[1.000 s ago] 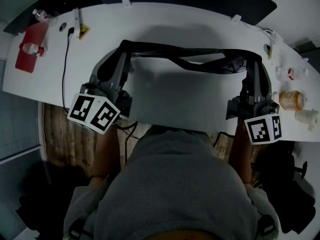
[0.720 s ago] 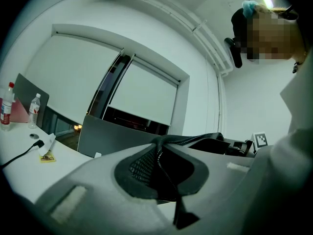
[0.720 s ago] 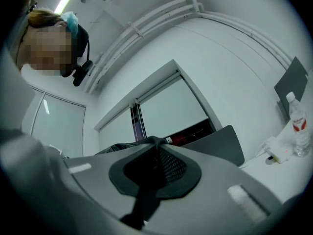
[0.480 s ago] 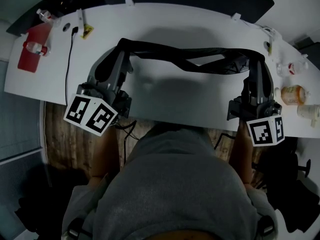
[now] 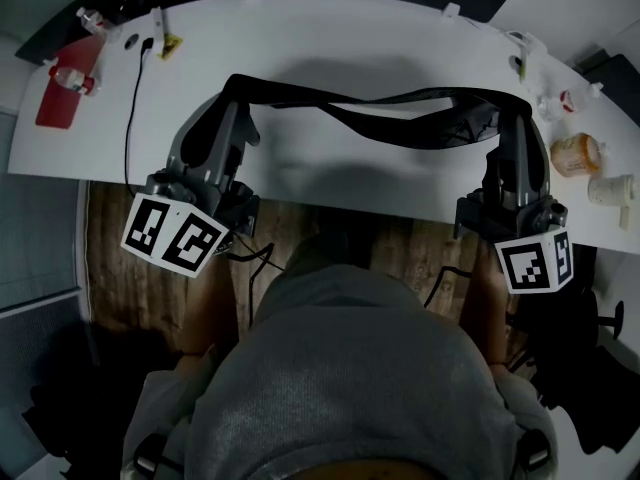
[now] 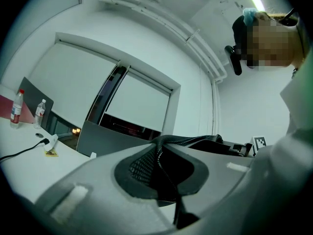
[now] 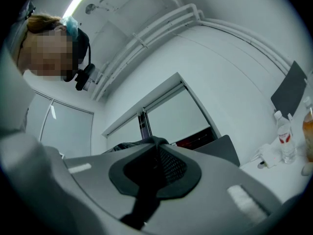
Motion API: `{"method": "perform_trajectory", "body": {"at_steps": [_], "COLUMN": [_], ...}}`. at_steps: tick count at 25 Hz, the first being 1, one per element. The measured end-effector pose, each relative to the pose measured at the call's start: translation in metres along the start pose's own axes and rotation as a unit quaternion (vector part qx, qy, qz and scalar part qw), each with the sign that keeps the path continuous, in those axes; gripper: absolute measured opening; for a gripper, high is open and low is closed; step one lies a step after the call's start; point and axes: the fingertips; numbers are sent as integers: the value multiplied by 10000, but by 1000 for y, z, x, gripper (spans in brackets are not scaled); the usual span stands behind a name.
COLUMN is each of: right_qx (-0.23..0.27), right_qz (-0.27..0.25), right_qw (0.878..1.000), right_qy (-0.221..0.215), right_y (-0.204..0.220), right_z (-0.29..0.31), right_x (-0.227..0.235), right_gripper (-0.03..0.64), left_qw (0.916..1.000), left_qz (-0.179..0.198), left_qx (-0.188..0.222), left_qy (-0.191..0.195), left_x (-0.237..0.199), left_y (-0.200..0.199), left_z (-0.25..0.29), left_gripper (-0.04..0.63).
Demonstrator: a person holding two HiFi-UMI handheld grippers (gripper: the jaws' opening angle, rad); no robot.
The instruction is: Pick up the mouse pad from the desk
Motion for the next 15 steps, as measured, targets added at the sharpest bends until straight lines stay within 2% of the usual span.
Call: {"method": "perform_trajectory", "body": {"at_steps": [8,15], "right_qx": [-3,-199], "right_qz": [43,155], "right_qw": [10000,9997], "right_qy": [-47,-79], "right_y": [-20,-26], "right_z": [-83,-153], "right_x": [-16,-30], "right_gripper": [21,21], "left_qw": [9999,9998], "left_qz": [-96,-149], "left_qx": [30,-17], "left_qy": [21,-137], "left_x": [65,116], "left_y": [12,26], "left_z": [-54,-109], "left_gripper": [35,35]}}
Point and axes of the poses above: the fingertips, and each gripper's own axes: z forward along the fingers, x to its right, y out of its underside, and after that the axes turned 3 degrees about y, right-handed
